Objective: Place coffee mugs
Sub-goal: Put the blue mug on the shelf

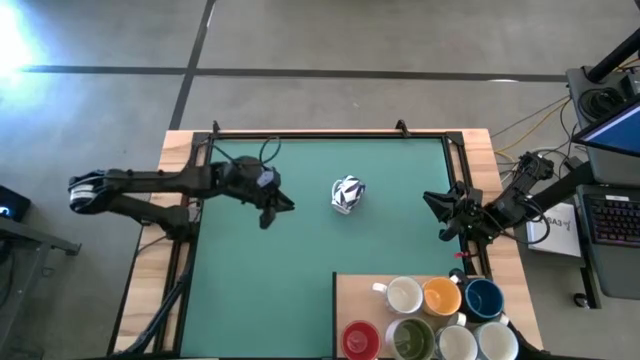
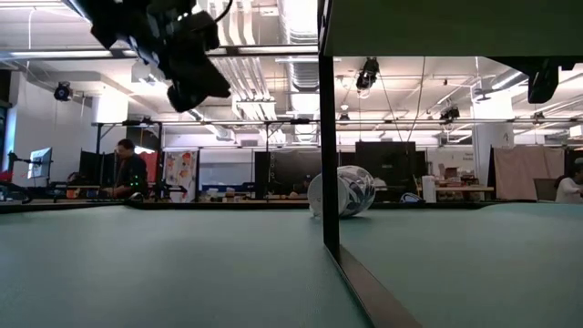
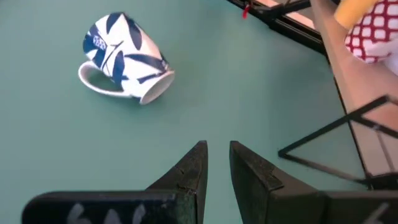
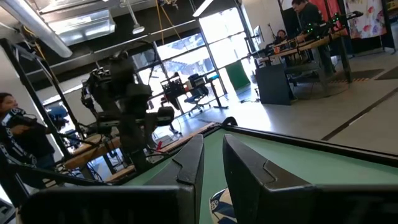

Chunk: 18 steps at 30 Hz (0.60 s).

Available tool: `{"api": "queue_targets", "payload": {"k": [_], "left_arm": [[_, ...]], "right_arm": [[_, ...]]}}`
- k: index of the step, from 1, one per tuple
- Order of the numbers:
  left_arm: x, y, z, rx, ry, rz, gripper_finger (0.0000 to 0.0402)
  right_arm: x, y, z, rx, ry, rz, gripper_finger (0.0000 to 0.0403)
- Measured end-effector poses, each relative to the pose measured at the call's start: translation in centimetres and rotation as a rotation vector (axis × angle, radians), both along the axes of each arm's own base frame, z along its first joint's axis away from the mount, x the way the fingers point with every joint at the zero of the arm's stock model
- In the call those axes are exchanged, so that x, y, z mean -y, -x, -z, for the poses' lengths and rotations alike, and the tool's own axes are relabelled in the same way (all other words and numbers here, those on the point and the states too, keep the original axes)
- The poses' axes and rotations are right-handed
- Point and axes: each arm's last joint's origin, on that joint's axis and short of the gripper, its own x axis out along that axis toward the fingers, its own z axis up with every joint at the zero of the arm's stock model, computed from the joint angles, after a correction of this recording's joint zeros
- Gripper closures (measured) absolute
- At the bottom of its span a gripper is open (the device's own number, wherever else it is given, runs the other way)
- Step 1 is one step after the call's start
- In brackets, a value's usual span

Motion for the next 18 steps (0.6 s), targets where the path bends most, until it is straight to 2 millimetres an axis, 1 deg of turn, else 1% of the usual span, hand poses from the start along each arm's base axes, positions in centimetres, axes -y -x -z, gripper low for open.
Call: {"api": "queue_targets", "payload": {"k": [4, 8, 11, 16, 18], "left_arm": [[-1.4, 1.0, 0.8, 0.001, 0.028, 0.025, 0.0352], [-3.1, 1.8, 1.3, -0.005, 0.055, -0.025, 0.0352], [-4.0, 2.0, 1.2, 0.012, 0.042, -0.052, 0.0352], [-4.2, 1.6, 0.5, 0.097, -0.002, -0.043, 0.0352], [-4.1, 1.4, 0.1, 0.141, 0.006, -0.022, 0.0352]], "right_arm": [[0.0, 0.0, 0.0, 0.0, 0.0, 0.0, 0.0353], [0.0, 0.0, 0.0, 0.0, 0.0, 0.0, 0.0353], [0.0, 0.0, 0.0, 0.0, 0.0, 0.0, 0.0353], [0.0, 0.0, 0.0, 0.0, 0.0, 0.0, 0.0353], [0.0, 0.0, 0.0, 0.0, 0.0, 0.0, 0.0353]]}}
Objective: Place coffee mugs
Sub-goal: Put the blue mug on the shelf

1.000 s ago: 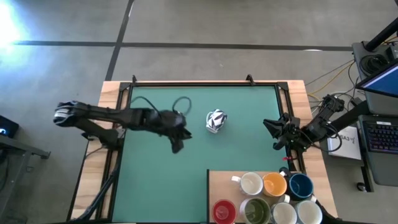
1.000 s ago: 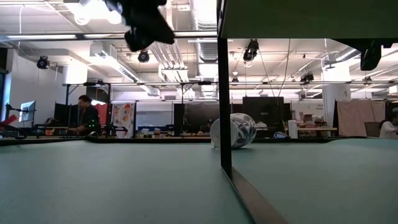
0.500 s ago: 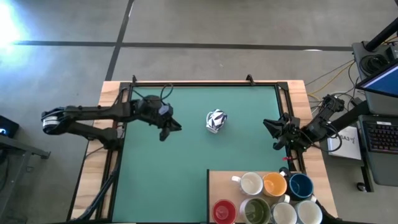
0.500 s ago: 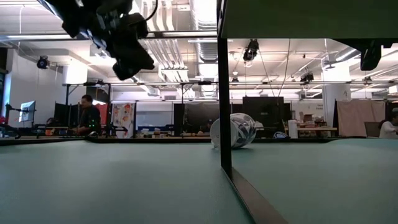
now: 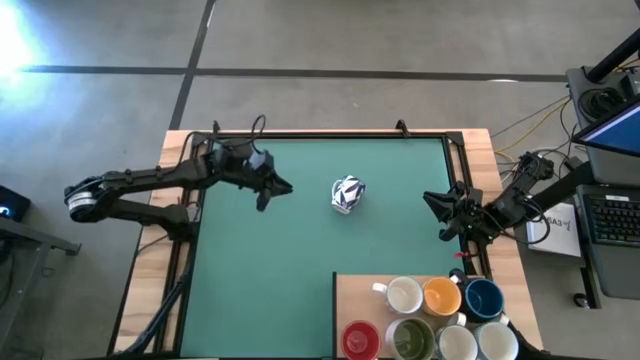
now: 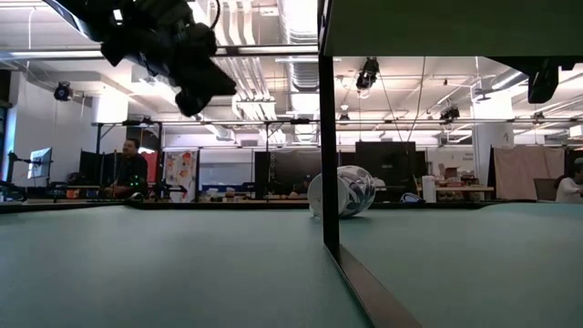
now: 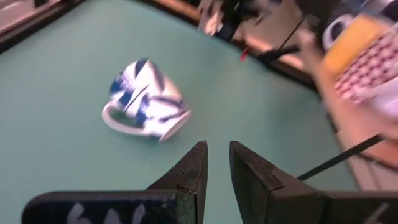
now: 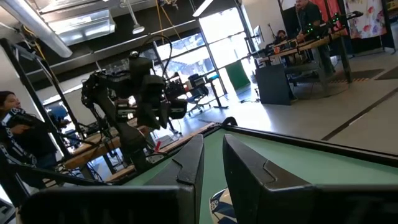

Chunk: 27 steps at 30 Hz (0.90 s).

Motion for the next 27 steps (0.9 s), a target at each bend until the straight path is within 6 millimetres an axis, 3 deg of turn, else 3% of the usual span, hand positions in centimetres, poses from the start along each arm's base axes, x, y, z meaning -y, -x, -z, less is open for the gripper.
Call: {"api": "queue_targets", "payload": {"k": [9, 16, 27], "left_arm": [[-0.2, -0.8, -2.2, 0.217, 0.048, -0.06, 0.0352], [-0.4, -0.9, -2.5, 0.249, 0.047, -0.183, 0.0352], [-0.1, -1.1, -2.6, 0.25, 0.042, -0.201, 0.0352]], "right_arm": [[0.0, 0.0, -0.1, -0.015, 0.044, 0.01, 0.0353], [0.4, 0.0, -0.3, 0.008, 0.016, 0.046, 0.0353], [2.7, 0.1, -4.2, 0.12, -0.034, 0.238, 0.0353]]}}
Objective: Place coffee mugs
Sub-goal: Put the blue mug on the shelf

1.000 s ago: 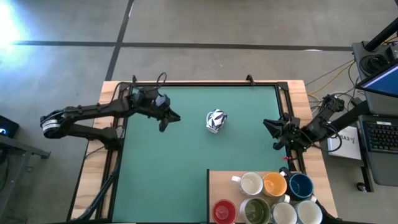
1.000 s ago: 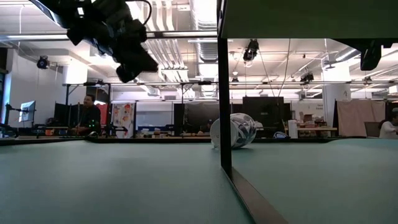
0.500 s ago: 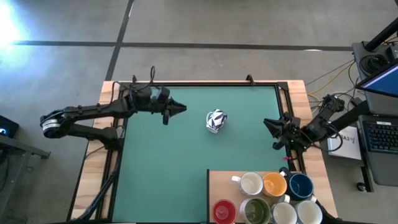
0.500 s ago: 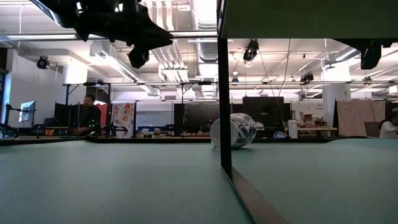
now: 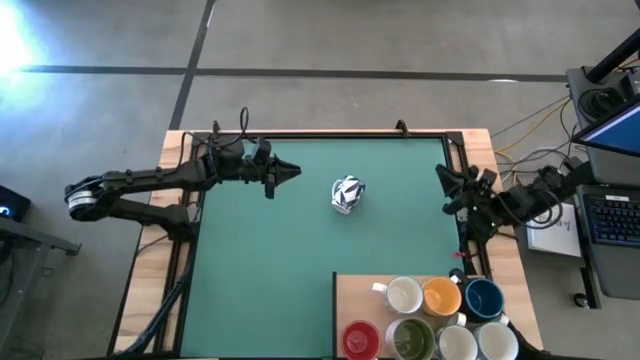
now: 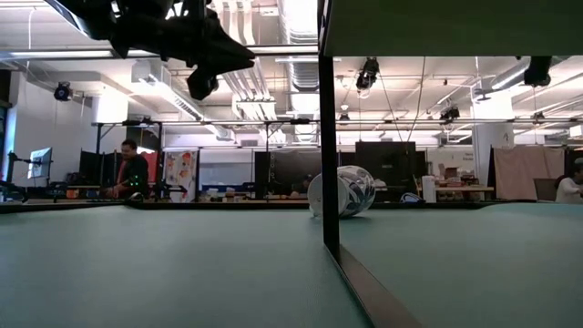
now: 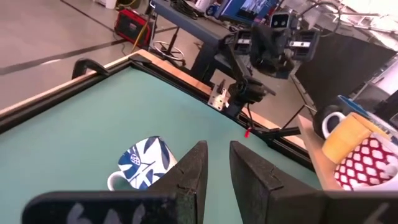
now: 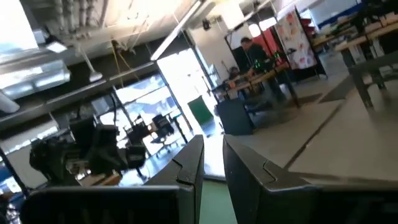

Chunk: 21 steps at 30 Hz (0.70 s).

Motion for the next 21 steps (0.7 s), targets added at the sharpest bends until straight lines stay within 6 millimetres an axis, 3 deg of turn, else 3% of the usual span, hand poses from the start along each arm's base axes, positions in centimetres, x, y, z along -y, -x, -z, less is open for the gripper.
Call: {"api": "queue_targets", "payload": {"k": [9, 16, 21], "left_arm": [[0.0, 0.0, 0.0, -0.005, -0.046, 0.008, 0.0352], [0.0, 0.1, 0.3, -0.032, -0.038, 0.012, 0.0352], [0.1, 0.1, 0.6, -0.059, -0.017, 0.027, 0.0352]], "right_arm": [[1.0, -1.2, -1.1, -0.186, -0.138, -0.086, 0.0342], [1.9, -2.6, -3.5, -0.27, -0.222, -0.153, 0.0273], [3.0, -4.1, -3.1, -0.386, -0.48, -0.169, 0.0232]]}}
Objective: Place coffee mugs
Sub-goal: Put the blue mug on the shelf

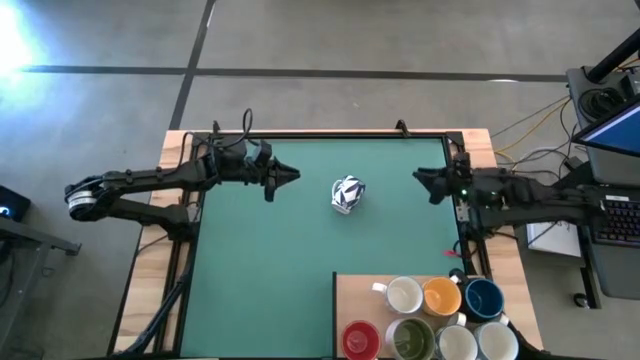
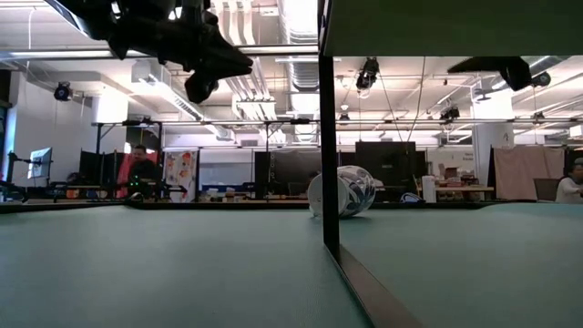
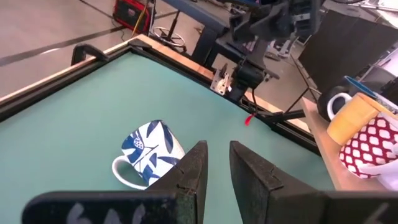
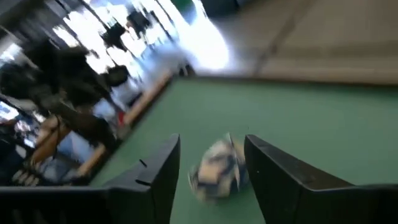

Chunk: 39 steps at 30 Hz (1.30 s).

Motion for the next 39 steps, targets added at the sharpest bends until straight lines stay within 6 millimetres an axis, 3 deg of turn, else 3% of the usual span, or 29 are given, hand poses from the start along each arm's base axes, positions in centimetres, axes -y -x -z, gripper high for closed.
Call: {"api": "queue_targets", "payload": {"k": [8, 16, 24, 27, 39], "left_arm": [[0.1, 0.0, 0.2, -0.017, 0.017, 0.036, 0.0352], [0.3, 0.0, 0.2, -0.017, 0.034, 0.096, 0.0352], [0.4, 0.1, 0.6, -0.052, 0.052, 0.102, 0.0352], [0.4, 0.2, 0.6, -0.055, 0.053, 0.102, 0.0352], [0.4, 0.2, 0.6, -0.057, 0.054, 0.102, 0.0352]], "right_arm": [[2.3, -3.2, 1.5, -0.143, -0.249, -0.129, 0.0222], [5.7, -4.8, 3.9, -0.254, -0.407, -0.14, 0.0222], [8.6, -6.8, 4.8, -0.151, -0.402, -0.318, 0.0223], [9.5, -7.4, 6.0, -0.174, -0.401, -0.356, 0.0223], [12.7, -9.9, 9.4, -0.146, -0.374, -0.356, 0.0228]]}}
